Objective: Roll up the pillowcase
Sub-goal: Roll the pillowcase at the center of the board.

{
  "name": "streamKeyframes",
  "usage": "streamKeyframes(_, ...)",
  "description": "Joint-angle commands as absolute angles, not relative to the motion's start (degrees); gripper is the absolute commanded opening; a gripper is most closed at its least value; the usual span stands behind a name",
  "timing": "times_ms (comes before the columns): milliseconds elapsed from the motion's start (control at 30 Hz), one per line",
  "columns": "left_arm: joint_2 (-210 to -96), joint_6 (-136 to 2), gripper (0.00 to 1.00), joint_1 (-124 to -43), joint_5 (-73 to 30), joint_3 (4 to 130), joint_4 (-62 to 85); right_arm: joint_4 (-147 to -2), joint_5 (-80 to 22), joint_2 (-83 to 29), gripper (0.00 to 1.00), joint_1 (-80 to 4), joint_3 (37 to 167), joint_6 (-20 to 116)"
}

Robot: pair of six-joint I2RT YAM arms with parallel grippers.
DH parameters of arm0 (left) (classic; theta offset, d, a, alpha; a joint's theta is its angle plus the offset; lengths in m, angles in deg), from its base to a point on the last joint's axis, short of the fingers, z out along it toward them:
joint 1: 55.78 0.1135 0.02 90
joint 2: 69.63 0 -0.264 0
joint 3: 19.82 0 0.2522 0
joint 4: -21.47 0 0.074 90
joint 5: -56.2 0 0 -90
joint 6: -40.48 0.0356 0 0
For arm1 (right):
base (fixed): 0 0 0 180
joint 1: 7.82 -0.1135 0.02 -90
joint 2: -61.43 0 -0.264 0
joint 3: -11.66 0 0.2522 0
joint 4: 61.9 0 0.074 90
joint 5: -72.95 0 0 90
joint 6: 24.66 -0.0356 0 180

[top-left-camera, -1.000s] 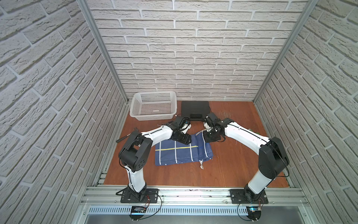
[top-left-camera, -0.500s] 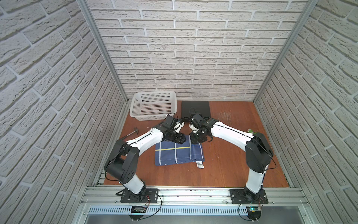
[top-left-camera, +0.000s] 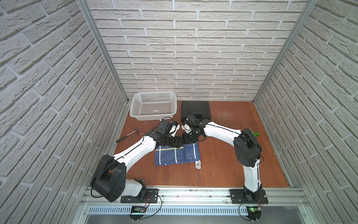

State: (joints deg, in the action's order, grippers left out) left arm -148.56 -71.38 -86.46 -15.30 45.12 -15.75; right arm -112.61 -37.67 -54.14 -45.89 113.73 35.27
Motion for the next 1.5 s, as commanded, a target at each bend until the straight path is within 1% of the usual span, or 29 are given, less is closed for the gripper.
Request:
streamKeyframes(0, -148.7, -73.3, 0.7, -88.7, -12.6, 44.1, -11.9, -111.4, -40.3, -46.5, 0.37, -43.8, 114.0, 35.9)
streamKeyframes(133, -151.8, -73.8, 0.7, -91.7, -12.1, 45.1, -9.1, -112.8, -40.5, -43.3, 0.38, -39.7, 111.7, 38.0)
streamKeyframes(300, -156.7, -73.5, 0.69, -94.4, -12.6, 48.6, -8.1, -111.1, -42.9, -45.0, 0.35, -36.3, 110.8, 40.3)
streamKeyframes(400, -159.6, -72.2, 0.68, -96.0, -13.5, 49.2, -8.2, -108.3, -46.0, -48.1, 0.34, -36.2, 112.2, 40.0)
streamKeyframes(567, -161.7, -71.7, 0.66, -97.3, -13.8, 46.9, -6.6, -102.6, -48.6, -53.2, 0.32, -36.2, 112.8, 38.9)
streamKeyframes(800, -163.8, -71.4, 0.66, -98.5, -14.3, 44.0, -6.9, -98.2, -49.9, -58.8, 0.32, -36.2, 112.5, 38.8)
streamKeyframes(1000, -165.1, -72.5, 0.66, -99.9, -14.1, 43.4, -5.9, -98.2, -47.6, -61.4, 0.32, -36.1, 110.7, 41.3)
streamKeyframes(1100, -166.3, -72.8, 0.65, -100.6, -14.0, 42.5, -5.4, -96.2, -48.1, -62.4, 0.32, -36.1, 109.1, 42.2)
streamKeyframes(1267, -167.9, -72.0, 0.65, -101.7, -13.9, 42.9, -7.2, -95.0, -50.1, -60.8, 0.33, -35.9, 110.8, 42.5)
streamKeyframes(1467, -166.3, -70.4, 0.66, -101.8, -13.6, 45.5, -10.8, -98.6, -50.6, -51.4, 0.4, -32.7, 110.9, 43.2)
